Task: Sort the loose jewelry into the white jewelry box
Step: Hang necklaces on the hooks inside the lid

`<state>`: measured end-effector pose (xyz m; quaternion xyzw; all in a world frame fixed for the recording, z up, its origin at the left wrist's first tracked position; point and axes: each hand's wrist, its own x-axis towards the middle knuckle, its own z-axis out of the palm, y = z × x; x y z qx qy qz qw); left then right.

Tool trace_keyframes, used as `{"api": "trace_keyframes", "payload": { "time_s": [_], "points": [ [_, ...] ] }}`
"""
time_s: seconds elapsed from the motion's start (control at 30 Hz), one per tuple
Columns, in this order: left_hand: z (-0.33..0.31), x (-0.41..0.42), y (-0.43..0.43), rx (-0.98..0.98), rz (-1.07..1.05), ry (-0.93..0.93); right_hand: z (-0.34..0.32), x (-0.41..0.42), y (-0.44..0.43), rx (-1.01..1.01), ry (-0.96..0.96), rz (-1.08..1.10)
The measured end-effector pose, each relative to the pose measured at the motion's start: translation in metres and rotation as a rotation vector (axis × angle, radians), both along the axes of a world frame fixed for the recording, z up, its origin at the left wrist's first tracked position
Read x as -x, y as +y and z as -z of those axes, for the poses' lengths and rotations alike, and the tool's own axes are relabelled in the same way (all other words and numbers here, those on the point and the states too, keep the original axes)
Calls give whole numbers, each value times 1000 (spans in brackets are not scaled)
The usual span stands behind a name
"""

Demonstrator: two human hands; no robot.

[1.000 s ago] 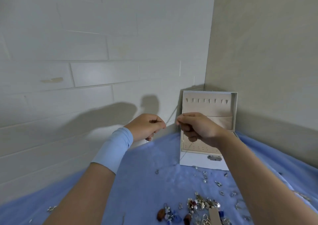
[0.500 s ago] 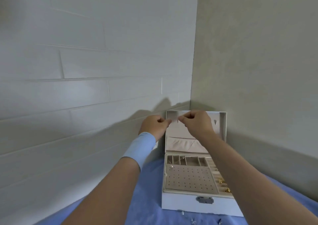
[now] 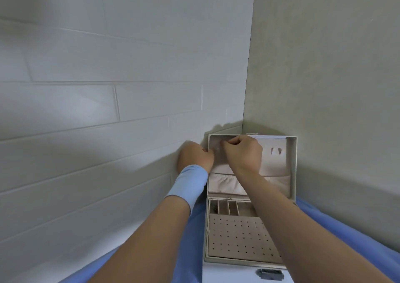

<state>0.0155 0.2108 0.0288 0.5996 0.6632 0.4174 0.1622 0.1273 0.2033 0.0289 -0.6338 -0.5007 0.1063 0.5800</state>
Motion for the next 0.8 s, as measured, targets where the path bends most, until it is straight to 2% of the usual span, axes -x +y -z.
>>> {"api": "trace_keyframes", "payload": {
  "time_s": [0.2,0.33,0.37,0.43,0.5,0.53,0.63,0.8],
  "points": [
    [11,8,-4,80,94,64,9,-8,-3,128,-121,-35],
    [15,13,-14,158,272,48,18,-11,-17,286,-195,-186],
    [16,14,-18,177,329,5,20,-10,-22,324,-163,-243],
    [15,17,-27,225,452,-112,21,-7,-30,377,41,-386],
    [11,22,-35,266,571,-128,19,-6,-39,424,268,-526],
    [9,24,-39,288,621,-99,18,-6,-43,446,314,-590],
    [3,33,-51,334,692,7,14,-9,-48,457,238,-638],
    [4,34,-56,281,553,2,2,-19,-53,408,66,-531]
  ]
}}
